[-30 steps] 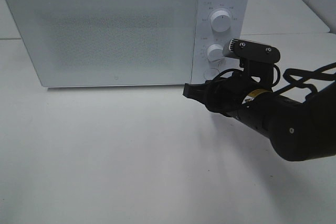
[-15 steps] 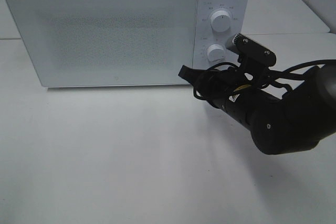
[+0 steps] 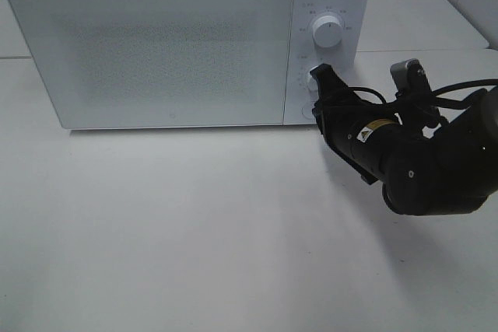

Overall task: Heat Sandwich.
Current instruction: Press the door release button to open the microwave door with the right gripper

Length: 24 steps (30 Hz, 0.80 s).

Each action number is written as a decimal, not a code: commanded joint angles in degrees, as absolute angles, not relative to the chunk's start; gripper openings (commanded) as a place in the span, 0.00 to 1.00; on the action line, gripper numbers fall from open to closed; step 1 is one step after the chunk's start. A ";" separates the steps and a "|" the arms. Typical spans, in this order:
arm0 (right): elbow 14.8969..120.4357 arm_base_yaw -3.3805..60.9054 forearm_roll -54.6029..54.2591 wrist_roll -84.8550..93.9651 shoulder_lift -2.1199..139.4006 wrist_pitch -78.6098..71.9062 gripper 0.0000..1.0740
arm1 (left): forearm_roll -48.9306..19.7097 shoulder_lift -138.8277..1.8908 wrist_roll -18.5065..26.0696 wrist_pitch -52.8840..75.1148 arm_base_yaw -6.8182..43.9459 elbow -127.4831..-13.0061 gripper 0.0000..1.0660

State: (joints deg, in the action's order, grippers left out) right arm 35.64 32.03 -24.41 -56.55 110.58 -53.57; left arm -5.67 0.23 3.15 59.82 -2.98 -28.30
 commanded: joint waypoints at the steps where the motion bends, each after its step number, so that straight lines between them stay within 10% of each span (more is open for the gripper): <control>1: 36.21 31.97 -25.61 -57.93 110.41 -53.23 0.02 | -5.84 1.15 2.92 59.36 -2.86 -28.13 0.62; 24: 39.94 31.97 -23.55 -67.95 118.03 -56.67 0.01 | -5.84 1.15 2.86 59.36 -2.86 -28.13 0.62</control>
